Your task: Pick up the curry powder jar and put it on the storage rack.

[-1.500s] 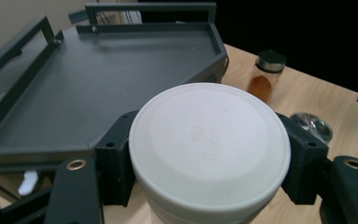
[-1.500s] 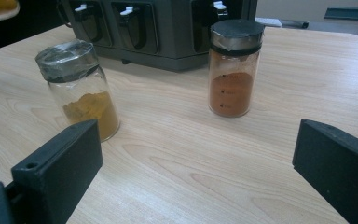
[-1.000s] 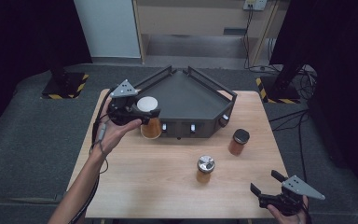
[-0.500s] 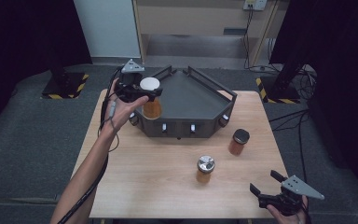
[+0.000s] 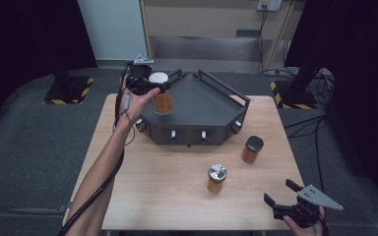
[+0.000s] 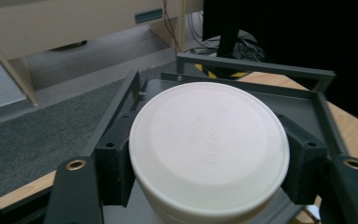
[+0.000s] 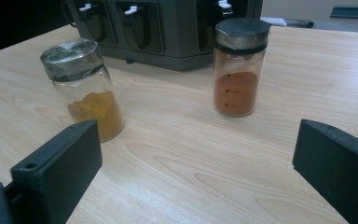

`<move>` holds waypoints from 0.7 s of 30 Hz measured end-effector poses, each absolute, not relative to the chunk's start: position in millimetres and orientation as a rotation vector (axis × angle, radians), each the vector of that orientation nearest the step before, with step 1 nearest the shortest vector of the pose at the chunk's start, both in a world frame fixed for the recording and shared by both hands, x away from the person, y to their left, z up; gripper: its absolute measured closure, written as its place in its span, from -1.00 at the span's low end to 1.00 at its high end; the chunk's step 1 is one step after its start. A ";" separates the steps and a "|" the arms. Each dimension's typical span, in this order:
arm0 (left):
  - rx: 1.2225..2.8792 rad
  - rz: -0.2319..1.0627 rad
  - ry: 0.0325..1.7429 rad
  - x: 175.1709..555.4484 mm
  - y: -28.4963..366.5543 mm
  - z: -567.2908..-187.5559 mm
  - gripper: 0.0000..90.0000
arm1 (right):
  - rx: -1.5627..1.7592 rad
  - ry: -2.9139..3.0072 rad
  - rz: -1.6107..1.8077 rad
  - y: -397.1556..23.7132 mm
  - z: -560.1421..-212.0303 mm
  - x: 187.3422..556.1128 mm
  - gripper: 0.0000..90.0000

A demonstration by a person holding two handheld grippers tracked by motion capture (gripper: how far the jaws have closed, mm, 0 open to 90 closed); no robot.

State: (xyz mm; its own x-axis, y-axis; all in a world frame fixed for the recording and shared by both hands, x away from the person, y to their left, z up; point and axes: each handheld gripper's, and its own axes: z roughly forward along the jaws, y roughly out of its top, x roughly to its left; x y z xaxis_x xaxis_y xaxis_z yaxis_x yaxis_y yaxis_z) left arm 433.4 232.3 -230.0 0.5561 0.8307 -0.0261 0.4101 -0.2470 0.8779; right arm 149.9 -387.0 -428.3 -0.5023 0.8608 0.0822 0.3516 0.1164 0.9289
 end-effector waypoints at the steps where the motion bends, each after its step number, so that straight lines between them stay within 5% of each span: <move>1: 1.867 0.572 1.020 435.8 231.3 -232.1 -0.28 | 1.170 1.915 1.377 -387.1 -428.3 150.1 -0.97; 21: 1.858 0.592 1.113 455.6 231.6 -256.1 -0.28 | 1.174 1.920 1.379 -387.3 -428.1 150.9 -0.97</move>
